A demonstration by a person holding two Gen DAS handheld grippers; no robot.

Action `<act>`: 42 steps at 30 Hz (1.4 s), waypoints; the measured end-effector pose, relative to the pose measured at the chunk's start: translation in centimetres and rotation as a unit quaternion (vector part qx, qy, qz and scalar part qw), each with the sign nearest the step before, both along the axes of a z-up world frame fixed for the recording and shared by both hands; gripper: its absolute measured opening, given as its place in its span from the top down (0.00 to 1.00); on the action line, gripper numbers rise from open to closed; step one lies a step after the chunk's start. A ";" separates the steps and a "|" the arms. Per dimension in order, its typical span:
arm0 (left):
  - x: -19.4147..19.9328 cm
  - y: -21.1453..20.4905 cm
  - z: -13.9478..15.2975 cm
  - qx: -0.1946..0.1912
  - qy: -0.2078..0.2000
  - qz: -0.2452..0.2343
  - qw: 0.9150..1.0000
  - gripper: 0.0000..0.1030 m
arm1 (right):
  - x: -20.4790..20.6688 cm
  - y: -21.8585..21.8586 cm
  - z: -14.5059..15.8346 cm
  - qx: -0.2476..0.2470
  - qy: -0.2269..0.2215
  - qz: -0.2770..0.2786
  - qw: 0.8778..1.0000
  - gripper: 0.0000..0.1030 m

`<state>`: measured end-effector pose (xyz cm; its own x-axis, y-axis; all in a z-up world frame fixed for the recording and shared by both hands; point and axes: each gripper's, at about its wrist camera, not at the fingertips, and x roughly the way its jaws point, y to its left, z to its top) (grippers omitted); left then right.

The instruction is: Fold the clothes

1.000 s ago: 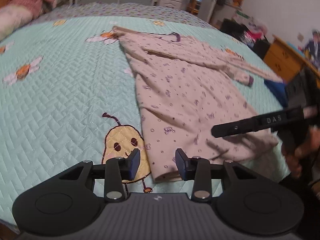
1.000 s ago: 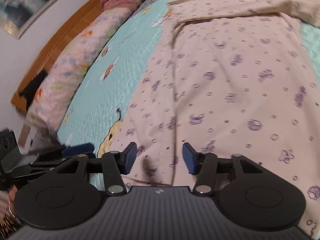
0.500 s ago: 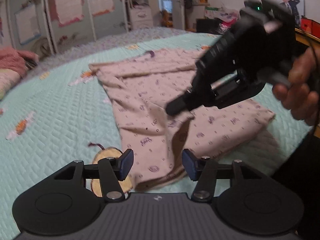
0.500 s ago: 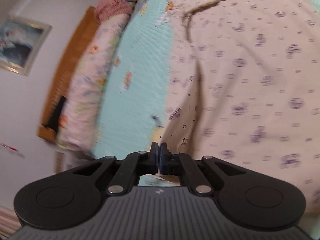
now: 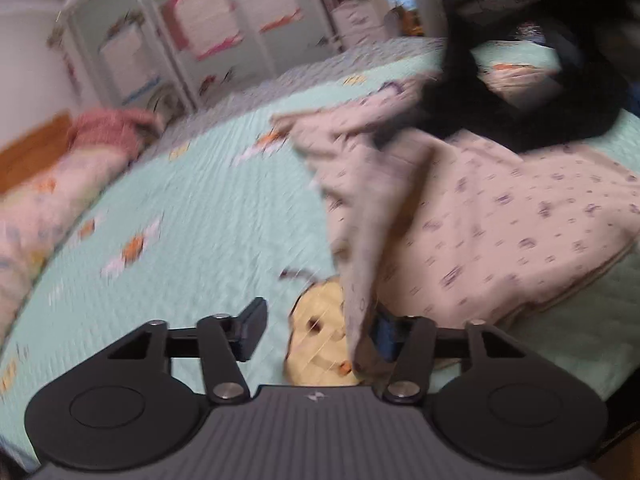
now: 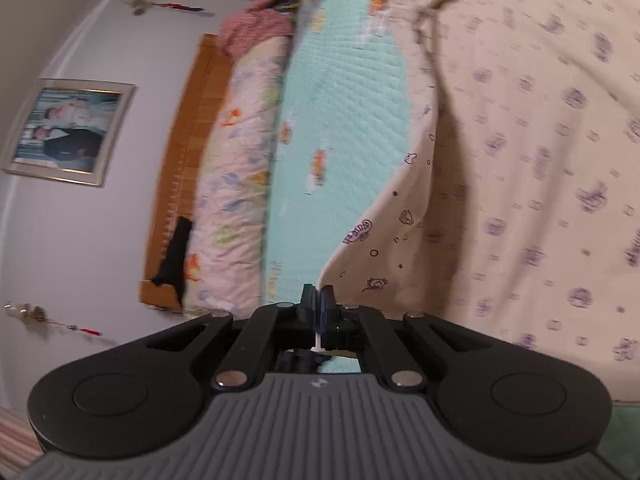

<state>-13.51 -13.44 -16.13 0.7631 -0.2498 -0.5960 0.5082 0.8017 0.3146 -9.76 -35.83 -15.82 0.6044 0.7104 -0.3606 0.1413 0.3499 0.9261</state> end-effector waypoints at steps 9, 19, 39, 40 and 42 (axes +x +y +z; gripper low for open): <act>0.6 1.5 -0.5 0.003 0.031 0.027 0.999 0.49 | -2.9 0.5 -5.9 -0.050 0.067 0.001 0.997 0.99; 0.4 4.0 1.3 -0.043 0.122 0.022 0.991 0.47 | -3.5 -0.7 -4.3 -0.079 0.030 0.031 0.996 0.74; 18.1 -2.3 4.4 -0.349 0.202 0.106 0.909 0.39 | 9.0 -16.5 4.3 -0.475 -0.094 -0.127 0.866 0.52; 18.9 -2.4 3.6 -0.358 0.213 0.110 0.902 0.39 | 10.0 -17.1 4.0 -0.487 -0.097 -0.115 0.861 0.52; 20.3 -2.7 1.9 -0.374 0.237 0.118 0.889 0.39 | 11.7 -18.0 3.2 -0.508 -0.095 -0.088 0.852 0.52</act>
